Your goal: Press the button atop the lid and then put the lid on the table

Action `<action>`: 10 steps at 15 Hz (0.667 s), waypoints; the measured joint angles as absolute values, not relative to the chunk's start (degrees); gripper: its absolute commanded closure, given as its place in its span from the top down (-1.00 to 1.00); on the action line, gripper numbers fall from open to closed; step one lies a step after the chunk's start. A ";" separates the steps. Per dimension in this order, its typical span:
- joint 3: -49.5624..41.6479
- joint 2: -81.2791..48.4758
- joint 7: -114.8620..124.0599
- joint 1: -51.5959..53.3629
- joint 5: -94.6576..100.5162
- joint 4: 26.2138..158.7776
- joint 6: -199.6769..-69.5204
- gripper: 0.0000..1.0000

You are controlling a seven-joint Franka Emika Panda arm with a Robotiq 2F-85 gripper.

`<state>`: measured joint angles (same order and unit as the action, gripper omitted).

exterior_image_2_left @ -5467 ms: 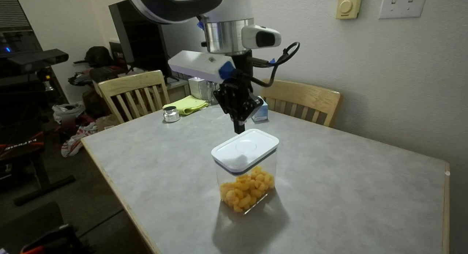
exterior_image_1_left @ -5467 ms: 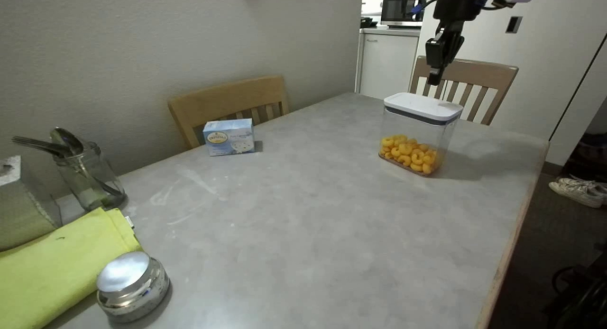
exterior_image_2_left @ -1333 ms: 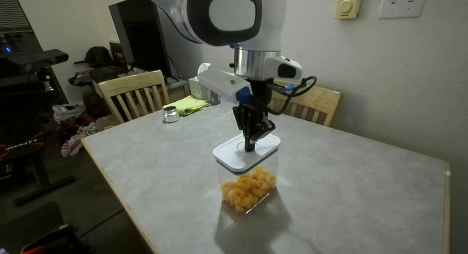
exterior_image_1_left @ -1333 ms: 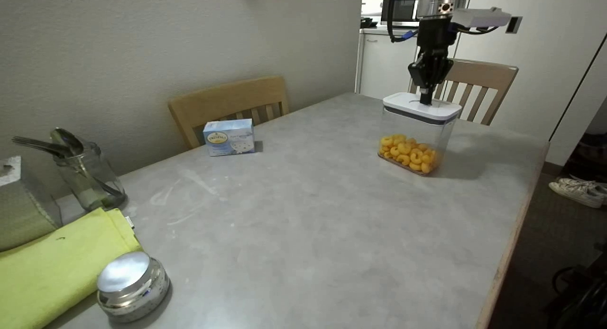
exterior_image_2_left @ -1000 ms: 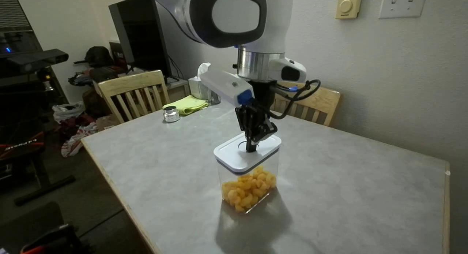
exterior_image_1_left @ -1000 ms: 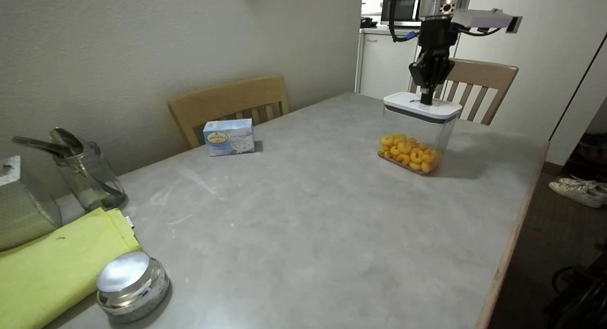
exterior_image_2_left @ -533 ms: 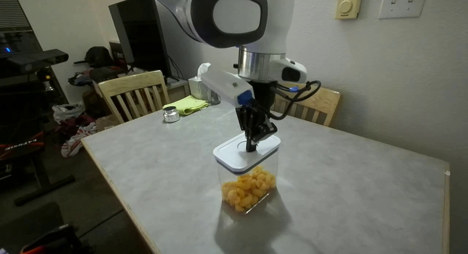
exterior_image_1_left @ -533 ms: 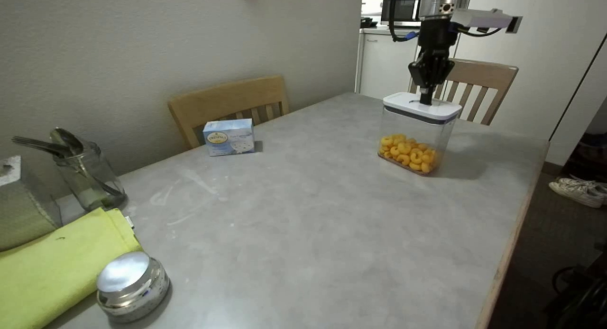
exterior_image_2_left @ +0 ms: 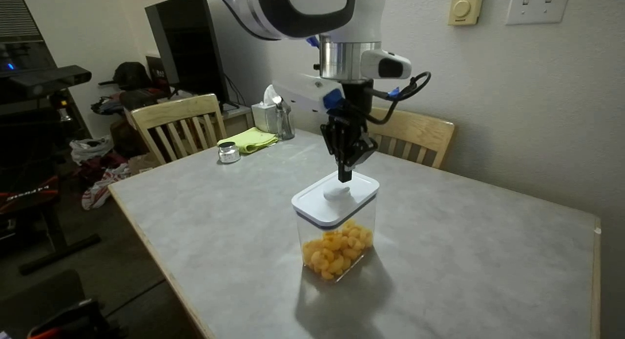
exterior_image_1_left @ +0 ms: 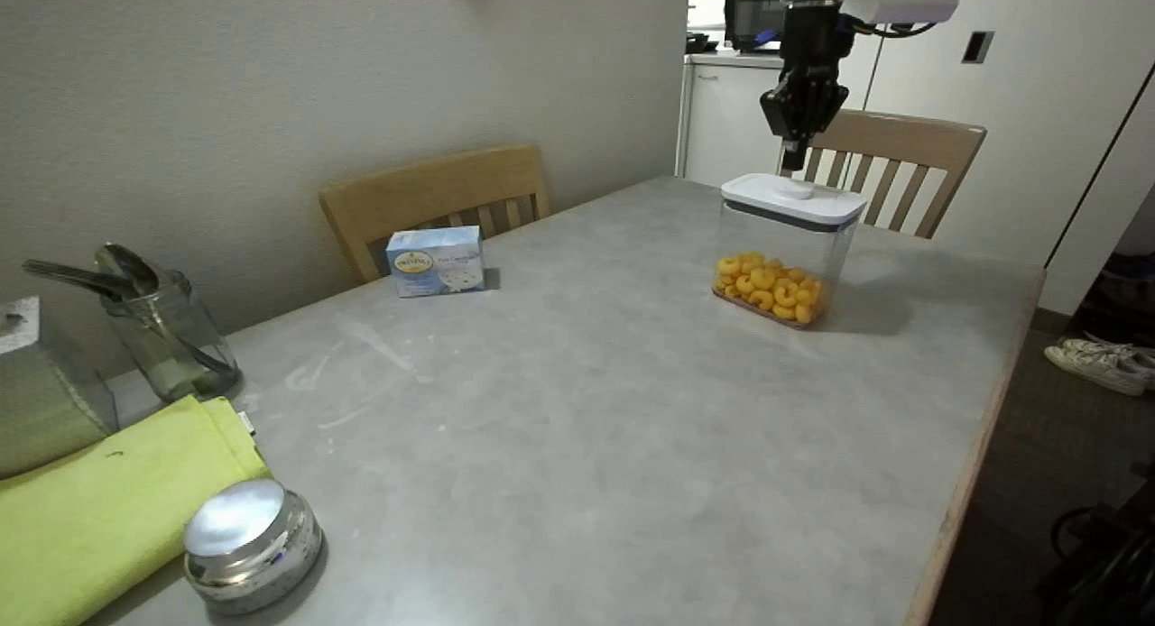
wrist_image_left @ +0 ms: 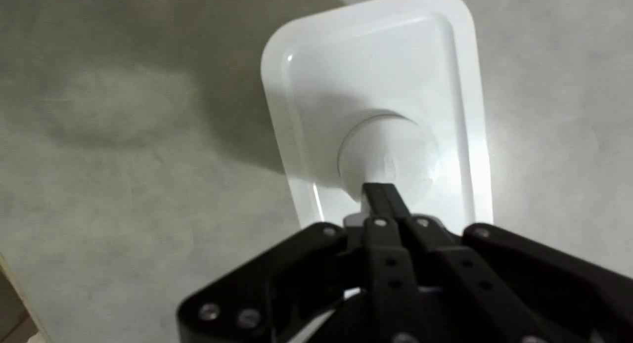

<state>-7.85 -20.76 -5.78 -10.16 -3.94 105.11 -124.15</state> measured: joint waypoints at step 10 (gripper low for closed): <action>-7.83 -20.85 -4.38 -9.52 -3.88 104.21 -123.11 0.82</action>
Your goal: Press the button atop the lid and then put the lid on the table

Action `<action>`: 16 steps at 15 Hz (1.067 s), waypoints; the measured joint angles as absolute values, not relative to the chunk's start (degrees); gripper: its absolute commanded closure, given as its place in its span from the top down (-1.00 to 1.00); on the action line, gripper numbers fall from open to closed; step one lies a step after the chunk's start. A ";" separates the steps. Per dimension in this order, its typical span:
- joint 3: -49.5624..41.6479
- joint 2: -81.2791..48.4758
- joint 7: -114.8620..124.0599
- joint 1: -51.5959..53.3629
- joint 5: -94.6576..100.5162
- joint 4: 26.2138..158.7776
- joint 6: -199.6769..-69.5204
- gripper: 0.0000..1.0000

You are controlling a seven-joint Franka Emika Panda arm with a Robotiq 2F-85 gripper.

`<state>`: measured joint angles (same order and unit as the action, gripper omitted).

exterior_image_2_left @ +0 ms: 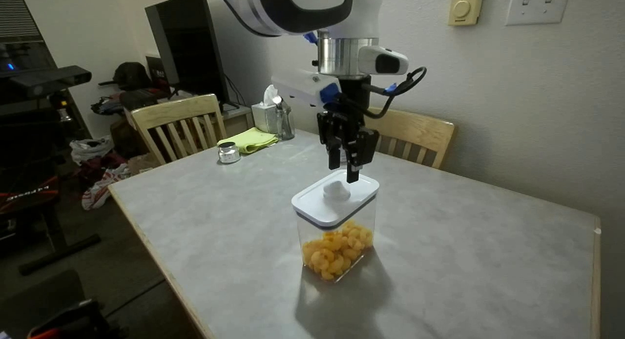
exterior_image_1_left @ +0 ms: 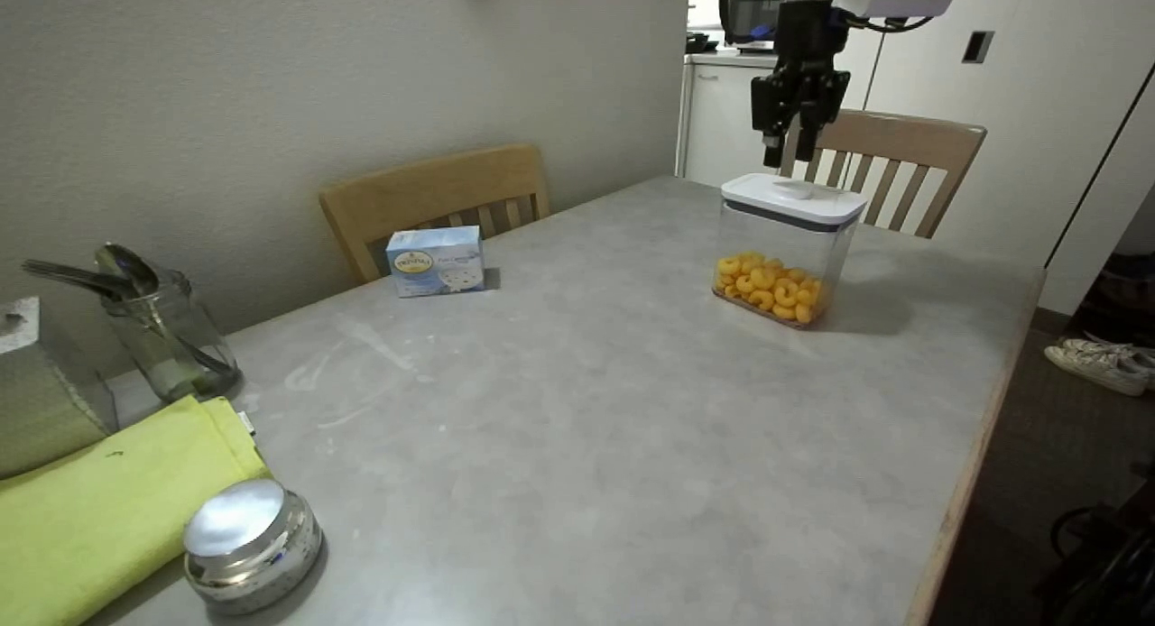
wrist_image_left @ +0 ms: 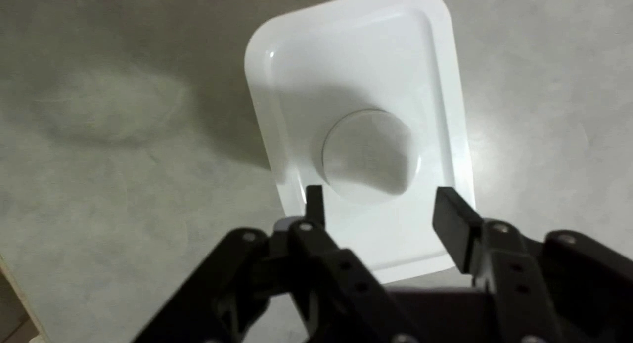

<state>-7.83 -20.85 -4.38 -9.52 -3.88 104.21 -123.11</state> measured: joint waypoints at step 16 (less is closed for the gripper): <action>-7.92 -22.36 -3.95 -9.67 -3.83 105.86 -121.39 -0.02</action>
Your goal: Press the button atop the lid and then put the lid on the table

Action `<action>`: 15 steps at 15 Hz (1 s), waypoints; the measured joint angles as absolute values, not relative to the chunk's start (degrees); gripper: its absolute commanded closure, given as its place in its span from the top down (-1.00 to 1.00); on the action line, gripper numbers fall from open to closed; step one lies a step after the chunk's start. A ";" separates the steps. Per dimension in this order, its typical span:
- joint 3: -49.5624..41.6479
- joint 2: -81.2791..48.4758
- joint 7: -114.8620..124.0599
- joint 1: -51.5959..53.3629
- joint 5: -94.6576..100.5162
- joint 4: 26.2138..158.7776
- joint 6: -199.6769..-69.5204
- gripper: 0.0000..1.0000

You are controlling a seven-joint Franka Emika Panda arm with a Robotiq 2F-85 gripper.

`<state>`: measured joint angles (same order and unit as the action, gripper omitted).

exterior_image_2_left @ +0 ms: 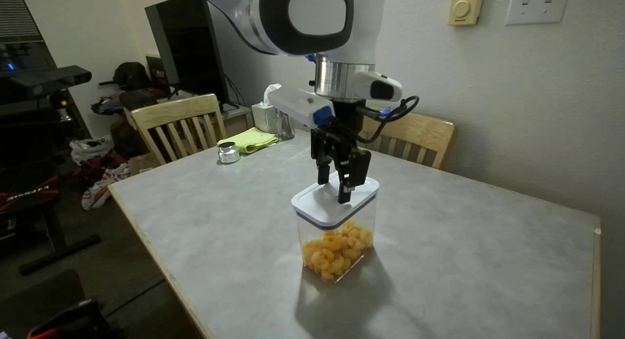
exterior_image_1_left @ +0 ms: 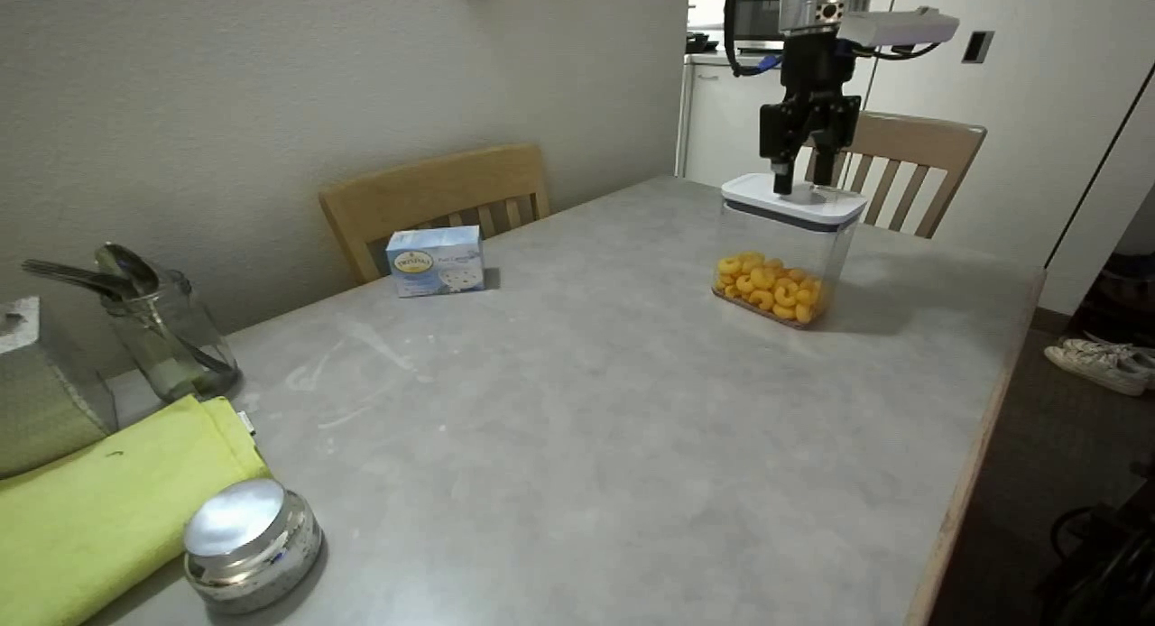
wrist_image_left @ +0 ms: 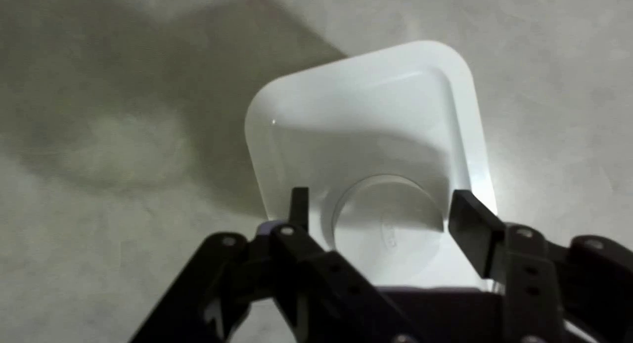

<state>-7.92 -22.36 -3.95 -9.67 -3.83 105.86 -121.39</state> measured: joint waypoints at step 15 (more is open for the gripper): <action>-7.85 -22.35 -3.37 -8.56 -0.55 103.86 -121.30 -0.43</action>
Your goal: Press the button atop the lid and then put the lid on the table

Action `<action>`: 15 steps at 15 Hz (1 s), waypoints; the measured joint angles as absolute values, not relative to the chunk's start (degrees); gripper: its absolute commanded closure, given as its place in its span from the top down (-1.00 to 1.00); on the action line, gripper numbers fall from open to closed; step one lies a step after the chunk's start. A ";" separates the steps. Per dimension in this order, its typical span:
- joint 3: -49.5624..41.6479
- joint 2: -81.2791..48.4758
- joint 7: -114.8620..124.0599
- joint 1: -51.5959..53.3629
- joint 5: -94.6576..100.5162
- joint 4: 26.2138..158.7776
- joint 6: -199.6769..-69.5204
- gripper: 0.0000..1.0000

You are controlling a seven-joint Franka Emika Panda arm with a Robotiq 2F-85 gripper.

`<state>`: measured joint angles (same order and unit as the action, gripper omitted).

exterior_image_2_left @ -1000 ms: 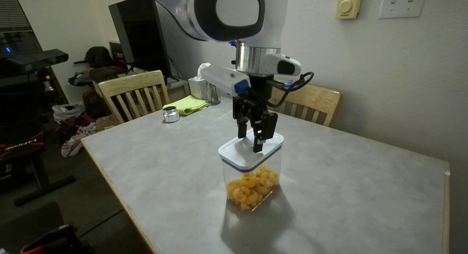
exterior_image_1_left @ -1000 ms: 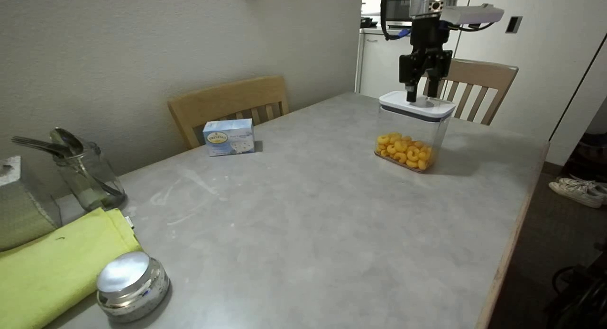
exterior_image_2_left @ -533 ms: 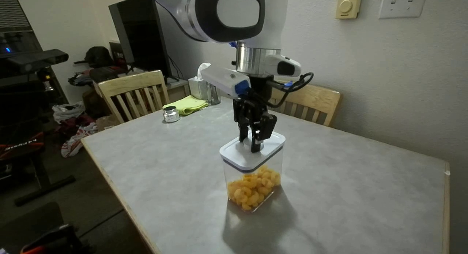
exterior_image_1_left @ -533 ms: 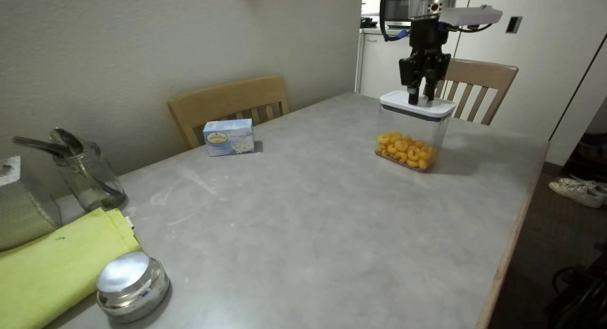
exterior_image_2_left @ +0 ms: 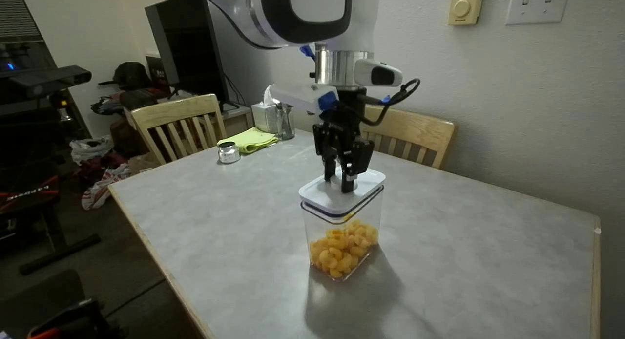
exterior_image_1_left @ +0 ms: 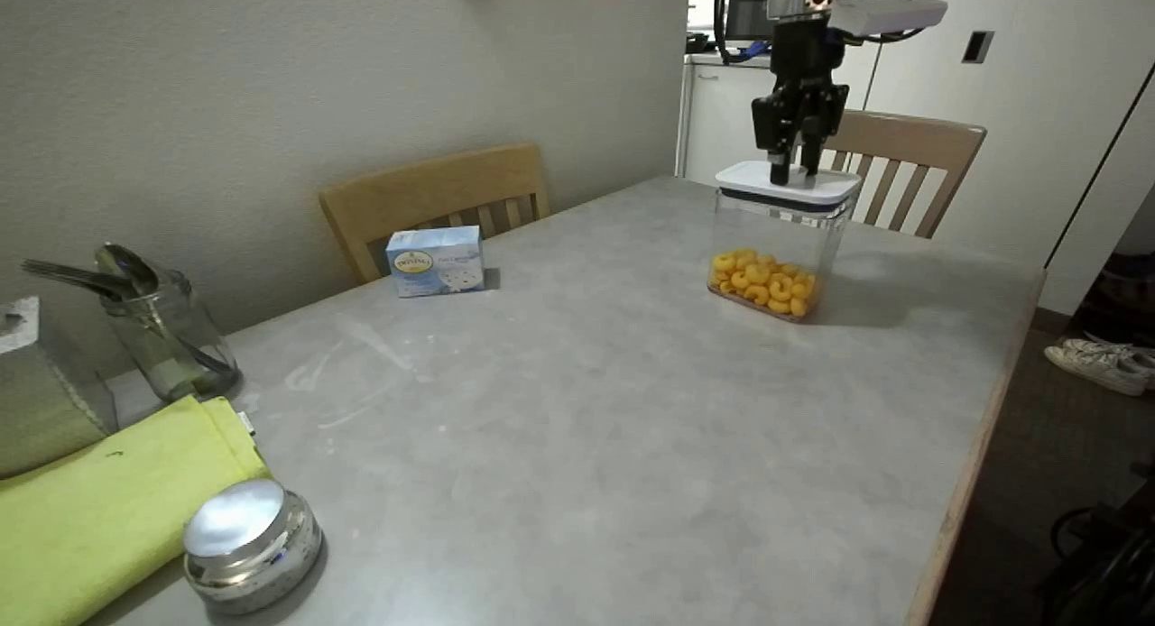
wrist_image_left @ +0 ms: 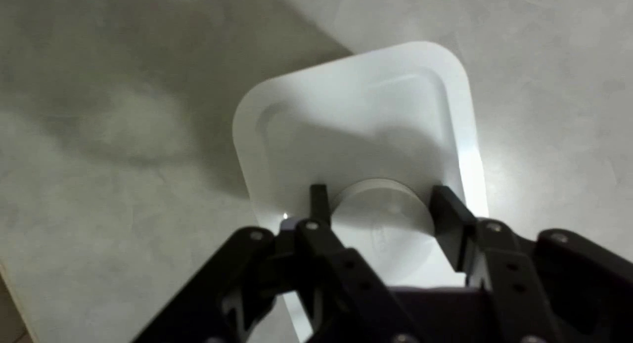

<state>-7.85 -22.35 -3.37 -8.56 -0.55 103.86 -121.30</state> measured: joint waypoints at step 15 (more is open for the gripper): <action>-2.97 -19.19 -0.38 -3.75 -1.56 101.87 -121.25 -0.43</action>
<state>-2.97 -19.19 -0.38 -3.75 -1.56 101.87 -121.25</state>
